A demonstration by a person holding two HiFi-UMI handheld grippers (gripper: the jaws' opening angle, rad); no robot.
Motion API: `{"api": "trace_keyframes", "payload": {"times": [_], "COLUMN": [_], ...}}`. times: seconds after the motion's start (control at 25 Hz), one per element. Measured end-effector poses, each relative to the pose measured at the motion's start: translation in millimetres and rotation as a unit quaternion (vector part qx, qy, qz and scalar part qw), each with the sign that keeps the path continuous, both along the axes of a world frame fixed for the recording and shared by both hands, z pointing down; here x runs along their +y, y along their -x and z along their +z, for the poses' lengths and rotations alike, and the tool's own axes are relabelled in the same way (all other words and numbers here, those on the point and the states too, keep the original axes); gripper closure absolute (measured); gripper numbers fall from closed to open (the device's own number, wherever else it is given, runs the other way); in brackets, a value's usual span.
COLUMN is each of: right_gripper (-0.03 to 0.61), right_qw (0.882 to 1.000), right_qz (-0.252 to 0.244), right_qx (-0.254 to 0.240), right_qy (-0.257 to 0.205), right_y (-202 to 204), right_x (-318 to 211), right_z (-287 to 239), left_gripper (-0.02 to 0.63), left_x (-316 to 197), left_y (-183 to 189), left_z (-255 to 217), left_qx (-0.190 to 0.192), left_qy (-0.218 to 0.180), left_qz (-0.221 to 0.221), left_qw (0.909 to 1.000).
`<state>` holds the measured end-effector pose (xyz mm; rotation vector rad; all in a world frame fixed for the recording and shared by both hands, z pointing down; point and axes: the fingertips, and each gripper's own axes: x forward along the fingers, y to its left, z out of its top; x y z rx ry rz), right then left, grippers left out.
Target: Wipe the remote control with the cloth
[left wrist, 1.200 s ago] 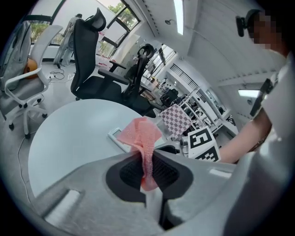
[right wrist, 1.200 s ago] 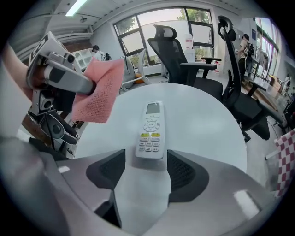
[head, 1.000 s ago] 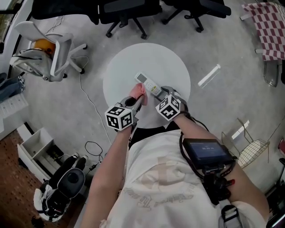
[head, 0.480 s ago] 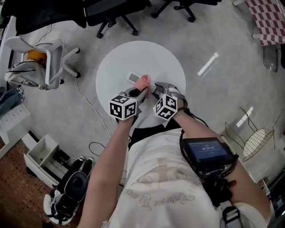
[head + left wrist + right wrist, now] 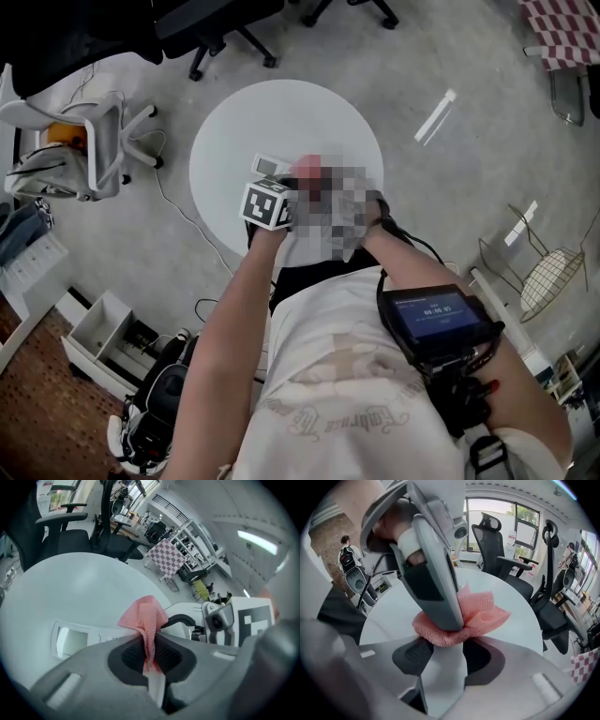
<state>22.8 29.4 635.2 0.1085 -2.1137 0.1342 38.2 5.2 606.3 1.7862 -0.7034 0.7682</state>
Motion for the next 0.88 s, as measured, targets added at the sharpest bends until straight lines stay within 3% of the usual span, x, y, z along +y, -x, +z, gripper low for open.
{"api": "trace_keyframes", "payload": {"times": [0.16, 0.4, 0.68, 0.88], "right_gripper": [0.376, 0.376, 0.376, 0.376], "right_qw": [1.000, 1.000, 1.000, 1.000], "right_qz": [0.006, 0.005, 0.000, -0.001], "right_qx": [0.002, 0.004, 0.005, 0.005], "right_qy": [0.000, 0.001, 0.001, -0.001], "right_y": [-1, -3, -4, -5], "right_x": [0, 0, -1, -2], "right_z": [0, -1, -1, -1], "left_gripper": [0.594, 0.594, 0.592, 0.592], "left_x": [-4, -13, -16, -20], "left_y": [12, 60, 78, 96], "left_z": [3, 9, 11, 14], "left_qx": [-0.035, -0.089, -0.102, -0.127], "left_qy": [-0.021, -0.025, -0.044, -0.042], "left_qz": [0.010, -0.028, -0.003, -0.027], "left_qw": [0.9991, 0.9954, 0.9938, 0.9906]}}
